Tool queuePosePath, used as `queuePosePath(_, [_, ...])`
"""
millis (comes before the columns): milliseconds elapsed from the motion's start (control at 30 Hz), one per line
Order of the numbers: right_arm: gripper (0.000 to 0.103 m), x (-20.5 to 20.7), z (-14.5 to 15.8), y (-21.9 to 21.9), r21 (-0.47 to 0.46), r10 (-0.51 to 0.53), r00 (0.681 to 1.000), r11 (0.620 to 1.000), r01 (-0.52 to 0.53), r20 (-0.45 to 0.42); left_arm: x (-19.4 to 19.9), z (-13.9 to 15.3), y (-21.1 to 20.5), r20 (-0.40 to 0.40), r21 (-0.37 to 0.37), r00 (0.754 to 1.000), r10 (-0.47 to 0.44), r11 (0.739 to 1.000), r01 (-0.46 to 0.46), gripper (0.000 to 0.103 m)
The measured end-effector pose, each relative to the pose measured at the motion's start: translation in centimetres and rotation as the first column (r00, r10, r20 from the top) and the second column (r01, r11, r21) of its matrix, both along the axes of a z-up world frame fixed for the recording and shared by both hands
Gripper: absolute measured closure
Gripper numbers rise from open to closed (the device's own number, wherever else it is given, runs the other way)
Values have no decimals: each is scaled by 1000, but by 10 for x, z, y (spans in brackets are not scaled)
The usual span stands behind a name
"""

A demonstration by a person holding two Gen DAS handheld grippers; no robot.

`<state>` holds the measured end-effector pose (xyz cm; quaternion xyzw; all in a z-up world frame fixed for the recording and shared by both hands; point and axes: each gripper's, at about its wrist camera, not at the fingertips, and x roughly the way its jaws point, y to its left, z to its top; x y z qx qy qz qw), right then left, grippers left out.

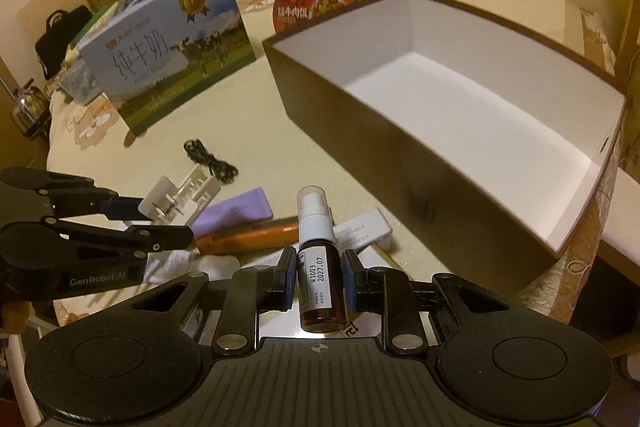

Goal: Organize rigid objects
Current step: 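Carry both held items into the brown box and open both tools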

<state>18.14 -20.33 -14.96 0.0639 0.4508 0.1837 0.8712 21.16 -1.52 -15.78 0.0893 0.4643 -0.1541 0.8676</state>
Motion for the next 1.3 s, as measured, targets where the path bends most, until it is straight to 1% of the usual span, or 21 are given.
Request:
queuePosePath(200, [82,1,26,-11,24,-38,998,999,37,59,9,28,-16,22,-47,1000,-11,999,12,72])
queuePosePath(400, [83,15,47,-24,42,-97,989,995,93,112,36,54,-35,64,-111,997,-31,993,38,72])
queuePosePath(567, [82,34,53,-40,37,-170,978,985,167,117,67,66,-59,97,-151,993,-66,985,80,72])
queuePosePath(667, [82,47,53,-50,31,-225,968,974,223,111,87,68,-76,100,-172,992,-81,980,98,72])
queuePosePath(867, [82,76,43,-72,21,-310,948,951,309,78,125,60,-107,94,-181,990,-102,977,117,72])
queuePosePath(1033, [82,99,23,-91,32,-369,929,929,368,18,152,43,-122,55,-180,993,-100,978,108,72])
queuePosePath(1300, [82,122,-6,-100,-4,-371,928,928,371,-39,179,9,-137,-20,-177,995,-93,980,88,72])
